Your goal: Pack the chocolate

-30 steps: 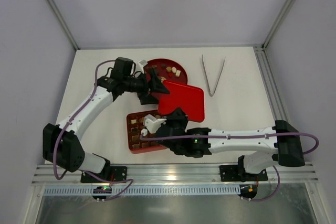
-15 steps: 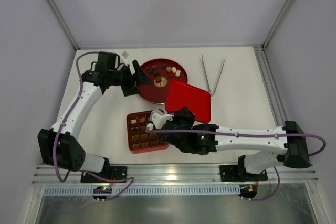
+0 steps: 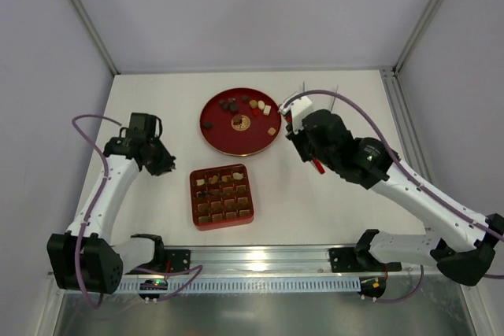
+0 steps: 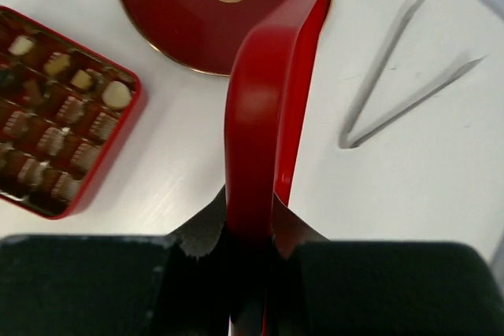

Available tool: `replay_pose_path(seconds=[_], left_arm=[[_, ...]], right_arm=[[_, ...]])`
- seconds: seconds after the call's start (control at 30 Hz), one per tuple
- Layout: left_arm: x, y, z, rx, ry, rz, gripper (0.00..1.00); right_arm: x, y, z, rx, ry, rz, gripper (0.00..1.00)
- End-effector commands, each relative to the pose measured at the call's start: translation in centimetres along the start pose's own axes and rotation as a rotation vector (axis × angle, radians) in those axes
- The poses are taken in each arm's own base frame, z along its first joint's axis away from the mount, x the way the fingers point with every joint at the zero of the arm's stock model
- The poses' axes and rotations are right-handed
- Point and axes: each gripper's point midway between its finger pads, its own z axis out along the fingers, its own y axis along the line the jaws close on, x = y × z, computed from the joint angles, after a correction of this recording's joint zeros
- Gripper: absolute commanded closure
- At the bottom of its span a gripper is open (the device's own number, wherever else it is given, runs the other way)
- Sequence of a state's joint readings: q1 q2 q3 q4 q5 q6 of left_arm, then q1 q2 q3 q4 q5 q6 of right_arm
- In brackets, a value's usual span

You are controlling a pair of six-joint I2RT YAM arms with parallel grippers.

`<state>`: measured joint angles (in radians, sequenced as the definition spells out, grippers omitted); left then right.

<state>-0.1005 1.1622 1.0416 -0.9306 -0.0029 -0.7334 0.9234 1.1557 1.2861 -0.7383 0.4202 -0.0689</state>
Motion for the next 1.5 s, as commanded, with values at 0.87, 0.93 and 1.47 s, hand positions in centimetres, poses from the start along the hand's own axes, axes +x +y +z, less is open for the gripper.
replay_pose_path(seconds=[0.87,0.93,1.47], left_arm=[[8.1,-0.3,9.6,0.047,0.253,-0.177,0.97],[8.2,-0.7,9.8,0.054,0.254,-0.189,0.97],[8.9,-4.0,10.4,0.108,0.246,-0.23,0.96]], right_arm=[[-0.1,3.4,0.9,-0.855,-0.235,0.947,0.96],[0.3,3.5,1.1,-0.875,-0.237,0.972,0.96],[4.2,5.2,3.0,-0.996,-0.225,1.144,0.96]])
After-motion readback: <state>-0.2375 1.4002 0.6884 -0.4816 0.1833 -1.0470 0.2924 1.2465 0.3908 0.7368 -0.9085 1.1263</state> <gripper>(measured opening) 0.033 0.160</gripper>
